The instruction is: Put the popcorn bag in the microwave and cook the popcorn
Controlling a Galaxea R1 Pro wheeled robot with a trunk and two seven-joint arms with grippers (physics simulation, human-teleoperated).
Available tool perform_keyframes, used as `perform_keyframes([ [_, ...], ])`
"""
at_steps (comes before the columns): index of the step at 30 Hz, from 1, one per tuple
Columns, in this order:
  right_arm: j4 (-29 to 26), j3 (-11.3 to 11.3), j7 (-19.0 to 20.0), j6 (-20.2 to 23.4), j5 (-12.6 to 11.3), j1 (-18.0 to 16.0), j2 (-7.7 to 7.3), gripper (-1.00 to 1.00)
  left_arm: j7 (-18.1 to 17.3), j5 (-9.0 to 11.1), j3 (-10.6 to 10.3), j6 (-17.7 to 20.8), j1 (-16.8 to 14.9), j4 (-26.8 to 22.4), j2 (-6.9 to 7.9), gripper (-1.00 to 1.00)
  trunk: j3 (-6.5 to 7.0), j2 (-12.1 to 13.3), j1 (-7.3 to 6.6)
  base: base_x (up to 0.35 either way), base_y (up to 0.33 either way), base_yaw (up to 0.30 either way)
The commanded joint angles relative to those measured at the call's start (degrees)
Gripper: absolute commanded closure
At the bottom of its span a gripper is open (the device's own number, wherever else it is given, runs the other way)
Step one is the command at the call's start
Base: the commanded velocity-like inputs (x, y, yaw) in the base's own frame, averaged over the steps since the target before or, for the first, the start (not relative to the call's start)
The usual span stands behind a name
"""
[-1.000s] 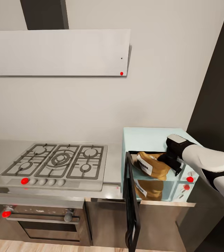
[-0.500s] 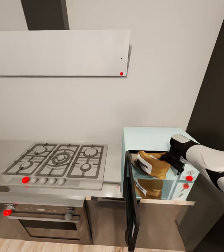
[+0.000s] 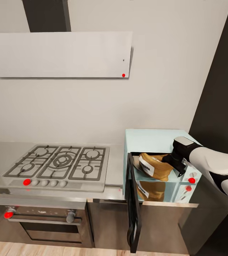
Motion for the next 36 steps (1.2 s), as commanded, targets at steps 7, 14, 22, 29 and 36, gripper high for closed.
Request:
perform_keyframes([
  [7, 0.1, 0.5, -0.2, 0.2, -0.5, -0.1, -0.03, -1.00, 0.0, 0.1, 0.1, 0.0, 0.0, -0.1, -0.01, -1.00, 0.34, -0.1, 0.04, 0.000, 0.000, 0.000],
  [14, 0.1, 0.5, -0.2, 0.2, -0.5, -0.1, -0.03, -1.00, 0.0, 0.1, 0.1, 0.0, 0.0, -0.1, -0.01, -1.00, 0.97, -0.1, 0.04, 0.000, 0.000, 0.000],
  [22, 0.1, 0.5, -0.2, 0.2, -0.5, -0.1, -0.03, -1.00, 0.0, 0.1, 0.1, 0.0, 0.0, -0.1, -0.01, -1.00, 1.72, -0.1, 0.04, 0.000, 0.000, 0.000],
  [29, 0.1, 0.5, -0.2, 0.3, -0.5, -0.1, -0.03, -1.00, 0.0, 0.1, 0.1, 0.0, 0.0, -0.1, -0.01, -1.00, 2.38, -0.1, 0.04, 0.000, 0.000, 0.000],
  [36, 0.1, 0.5, -0.2, 0.2, -0.5, -0.1, -0.03, -1.00, 0.0, 0.1, 0.1, 0.0, 0.0, -0.1, -0.01, -1.00, 3.04, -0.1, 0.04, 0.000, 0.000, 0.000],
])
